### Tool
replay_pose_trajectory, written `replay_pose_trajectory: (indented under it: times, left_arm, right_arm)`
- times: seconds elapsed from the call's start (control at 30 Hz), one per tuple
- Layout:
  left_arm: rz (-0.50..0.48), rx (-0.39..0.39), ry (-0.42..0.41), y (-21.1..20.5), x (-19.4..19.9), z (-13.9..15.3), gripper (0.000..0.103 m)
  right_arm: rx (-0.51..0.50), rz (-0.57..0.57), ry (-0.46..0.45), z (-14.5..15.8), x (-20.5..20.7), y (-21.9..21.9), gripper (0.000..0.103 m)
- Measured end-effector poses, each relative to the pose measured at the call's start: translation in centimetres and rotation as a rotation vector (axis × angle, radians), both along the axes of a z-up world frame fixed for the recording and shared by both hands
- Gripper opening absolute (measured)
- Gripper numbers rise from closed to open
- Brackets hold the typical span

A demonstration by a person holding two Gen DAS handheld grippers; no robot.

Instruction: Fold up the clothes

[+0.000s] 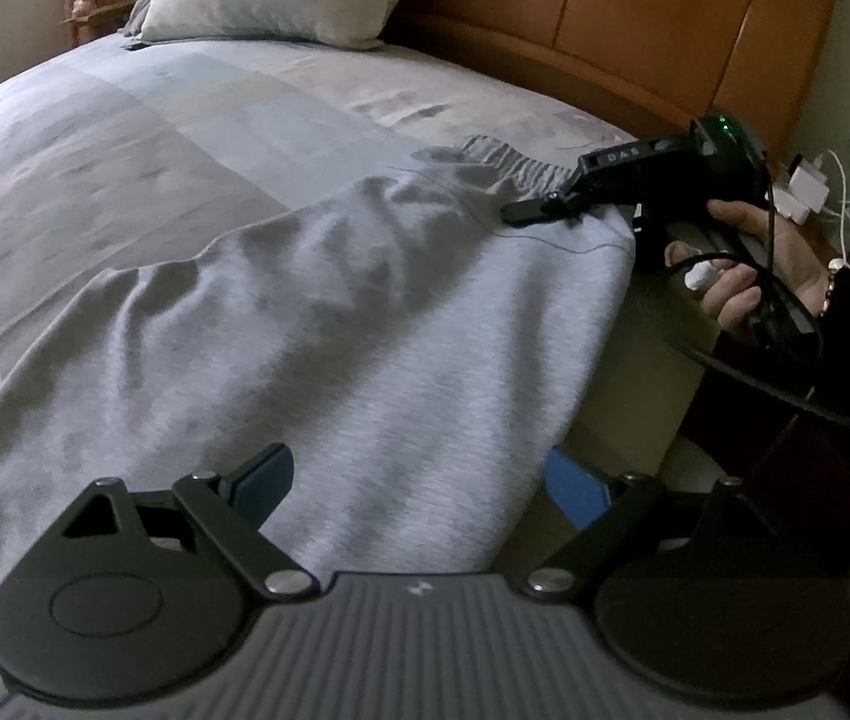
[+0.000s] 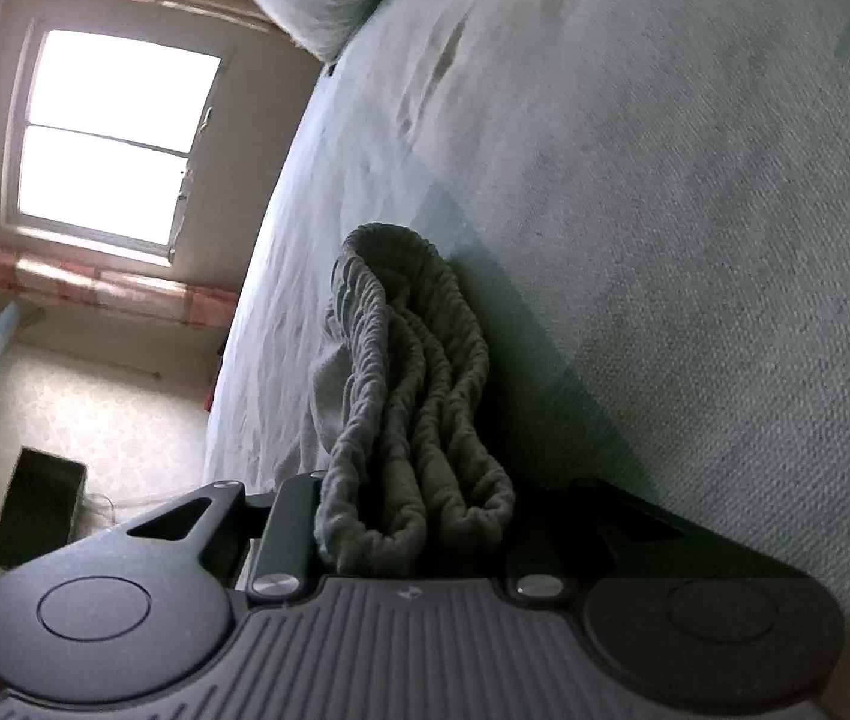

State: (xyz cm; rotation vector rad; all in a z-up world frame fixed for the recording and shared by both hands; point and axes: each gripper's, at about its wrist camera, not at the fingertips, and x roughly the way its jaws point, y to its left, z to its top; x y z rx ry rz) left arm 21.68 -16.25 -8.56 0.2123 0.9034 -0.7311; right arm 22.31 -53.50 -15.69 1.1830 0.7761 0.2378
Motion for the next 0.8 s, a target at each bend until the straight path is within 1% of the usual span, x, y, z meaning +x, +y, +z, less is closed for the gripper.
replay_pose_trajectory:
  times: [0.07,0.13,0.2,0.27,0.33,0.47,0.6,0.8]
  left_arm:
    - [0.003,-0.005,0.002,0.02,0.01,0.04,0.092]
    - [0.009,-0.009,0.006,0.03,-0.02,-0.01,0.092]
    - [0.015,-0.014,0.012,0.03,-0.04,-0.05,0.092]
    - [0.016,-0.015,0.017,-0.02,-0.10,-0.12,0.092]
    - [0.015,-0.012,0.021,-0.04,-0.17,-0.13,0.092]
    - [0.013,-0.003,0.018,-0.30,-0.15,-0.09,0.092]
    - [0.025,-0.008,0.015,-0.34,-0.08,0.19,0.092]
    - [0.029,0.003,0.003,-0.08,-0.17,0.65,0.092]
  right_arm:
    - [0.055,-0.023,0.019,-0.41,0.15,-0.28,0.024]
    - [0.075,-0.033,0.028,-0.60,0.31,-0.39,0.024]
    - [0.067,-0.032,0.026,-0.62,0.37,-0.30,0.024]
    - [0.062,-0.011,0.006,-0.76,0.41,-0.30,0.024]
    - [0.071,-0.003,-0.007,-0.81,0.53,-0.31,0.024]
    - [0.051,0.007,-0.006,-0.88,0.97,-0.08,0.021]
    - [0.040,0.008,-0.033,-1.04,0.67,-0.13,0.019]
    - [-0.025,-0.002,-0.034,-0.58,0.86,0.43,0.019]
